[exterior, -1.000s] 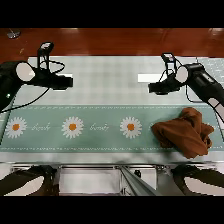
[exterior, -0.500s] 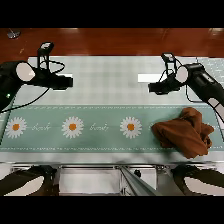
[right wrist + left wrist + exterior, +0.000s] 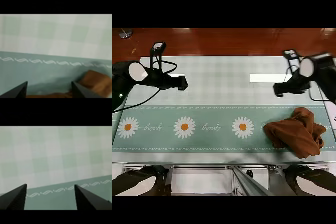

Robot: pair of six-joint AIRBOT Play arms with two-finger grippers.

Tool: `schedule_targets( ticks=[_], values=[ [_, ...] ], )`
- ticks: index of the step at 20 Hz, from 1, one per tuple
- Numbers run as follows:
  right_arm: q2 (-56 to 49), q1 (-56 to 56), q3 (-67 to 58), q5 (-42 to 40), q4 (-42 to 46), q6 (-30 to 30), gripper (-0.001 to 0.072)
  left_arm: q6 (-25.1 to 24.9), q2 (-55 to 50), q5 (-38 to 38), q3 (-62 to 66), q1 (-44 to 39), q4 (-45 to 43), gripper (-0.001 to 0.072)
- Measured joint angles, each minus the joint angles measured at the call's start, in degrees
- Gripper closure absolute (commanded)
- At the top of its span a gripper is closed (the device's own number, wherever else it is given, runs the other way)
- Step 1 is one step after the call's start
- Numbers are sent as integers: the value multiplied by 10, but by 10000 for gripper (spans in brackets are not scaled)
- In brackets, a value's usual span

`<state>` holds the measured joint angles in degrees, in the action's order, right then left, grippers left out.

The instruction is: Fold the shirts.

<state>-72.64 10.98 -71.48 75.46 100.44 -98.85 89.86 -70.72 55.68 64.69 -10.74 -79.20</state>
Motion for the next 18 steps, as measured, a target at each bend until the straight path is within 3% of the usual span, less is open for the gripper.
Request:
schedule_targets(
  ticks=[4,8,13,14,15,16,17,18],
  values=[
    [164,-74,106,55,38,-34,86,-24,56,57,-42,-4,7,5],
    [338,-159,296,62,41,-63,87,-22,205,30,-175,-38,63,5],
    [362,-235,435,-29,-26,-64,87,6,282,-26,-305,-62,85,5],
    [341,-241,440,-48,-44,-60,125,8,280,-33,-315,-64,87,5],
    [313,-247,441,-64,-57,-56,315,10,275,-42,-322,-65,90,5],
    [286,-250,438,-74,-70,-51,633,11,269,-52,-327,-65,93,5],
    [259,-253,430,-81,-87,-39,690,13,261,-62,-331,-66,96,5],
    [239,-254,417,-84,-105,-24,691,13,255,-70,-333,-67,100,5]
  ],
)
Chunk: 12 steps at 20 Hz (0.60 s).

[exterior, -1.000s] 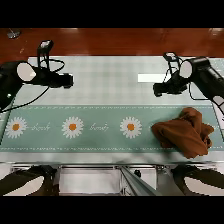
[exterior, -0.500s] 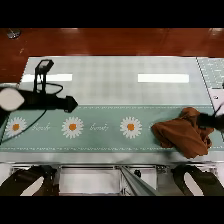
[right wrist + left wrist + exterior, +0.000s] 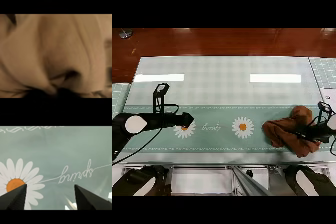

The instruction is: Fold the shirts.

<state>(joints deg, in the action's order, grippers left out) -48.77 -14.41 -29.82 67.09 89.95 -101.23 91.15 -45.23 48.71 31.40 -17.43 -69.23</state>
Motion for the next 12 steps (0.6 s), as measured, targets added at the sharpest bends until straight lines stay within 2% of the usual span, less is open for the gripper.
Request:
schedule_targets(
  ticks=[5,8,12],
  values=[
    [-35,-4,-155,22,-95,88,691,-3,-15,-16,14,1,5,5],
    [-19,0,-278,53,-144,126,692,-5,-17,9,44,8,-3,5],
    [8,37,-416,78,-172,145,692,-23,-14,68,88,21,-17,5]
  ],
)
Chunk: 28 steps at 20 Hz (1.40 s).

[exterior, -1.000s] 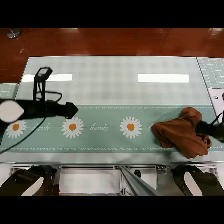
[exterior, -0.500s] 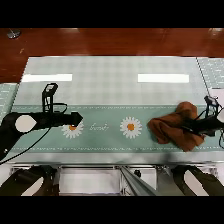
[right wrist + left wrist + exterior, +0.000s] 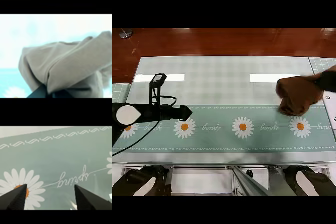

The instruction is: Fold the shirts.

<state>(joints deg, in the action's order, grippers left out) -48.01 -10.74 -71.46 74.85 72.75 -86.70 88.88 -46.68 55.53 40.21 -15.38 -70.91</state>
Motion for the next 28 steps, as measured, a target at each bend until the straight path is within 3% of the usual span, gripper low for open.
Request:
schedule_targets(
  ticks=[7,12,18,24,25,26,27,28],
  values=[
    [13,132,-210,14,-4,5,692,-8,7,32,22,63,-51,6],
    [4,257,-268,-33,-20,-1,692,-6,7,19,24,119,-49,5],
    [-89,400,-261,-82,-27,-6,692,-6,7,7,22,132,-24,5],
    [-265,512,-136,-118,-38,-33,691,-6,7,5,22,134,-17,6],
    [-296,522,-124,-130,-50,-39,665,-6,7,5,22,134,-16,5],
    [-327,529,-115,-141,-66,-43,337,-6,7,5,22,134,-15,5],
    [-351,532,-108,-150,-86,-44,90,-6,7,5,22,134,-13,5],
    [-367,529,-104,-158,-106,-44,92,-6,6,6,22,134,-9,5]
  ],
)
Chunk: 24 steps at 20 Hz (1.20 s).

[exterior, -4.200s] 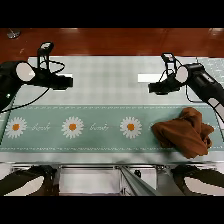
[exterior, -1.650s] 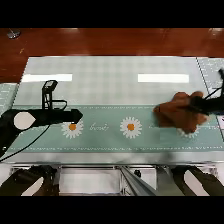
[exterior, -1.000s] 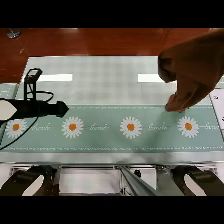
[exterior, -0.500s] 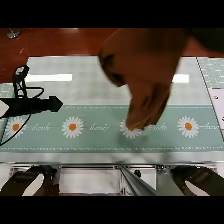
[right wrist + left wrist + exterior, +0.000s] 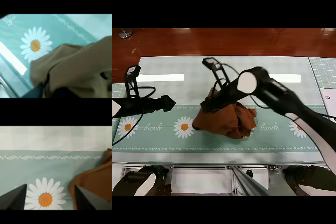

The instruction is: Fold the shirts.

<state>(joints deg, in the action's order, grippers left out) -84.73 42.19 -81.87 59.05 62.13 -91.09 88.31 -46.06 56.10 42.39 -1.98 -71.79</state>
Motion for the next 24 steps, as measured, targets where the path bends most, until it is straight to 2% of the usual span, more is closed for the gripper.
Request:
schedule_targets(
  ticks=[2,4,6,8,10,14,16,19,20,21,22,24],
  values=[
    [-12,-29,5,3,-23,9,92,0,-1,3,0,-1,6,5],
    [4,-89,6,42,-21,20,94,-1,-4,26,-2,-3,10,5],
    [41,-179,19,97,26,27,95,-23,-7,68,-19,-2,17,5],
    [95,-283,67,139,68,31,96,-46,-9,96,-61,5,39,5],
    [157,-386,160,146,70,33,96,-74,-10,97,-118,12,100,6],
    [262,-499,389,97,-39,74,96,-151,-12,17,-232,7,283,6],
    [286,-501,473,72,-96,95,96,-184,-18,-31,-260,-12,347,6],
    [292,-462,534,39,-139,105,96,-207,-36,-101,-271,-47,403,15],
    [287,-444,544,32,-147,105,96,-212,-44,-115,-268,-56,414,189],
    [279,-423,552,21,-158,103,96,-217,-55,-125,-263,-64,424,651],
    [271,-404,557,14,-169,102,96,-222,-65,-136,-256,-70,430,684],
    [252,-367,564,-5,-196,103,96,-238,-80,-144,-237,-76,438,685]
  ],
)
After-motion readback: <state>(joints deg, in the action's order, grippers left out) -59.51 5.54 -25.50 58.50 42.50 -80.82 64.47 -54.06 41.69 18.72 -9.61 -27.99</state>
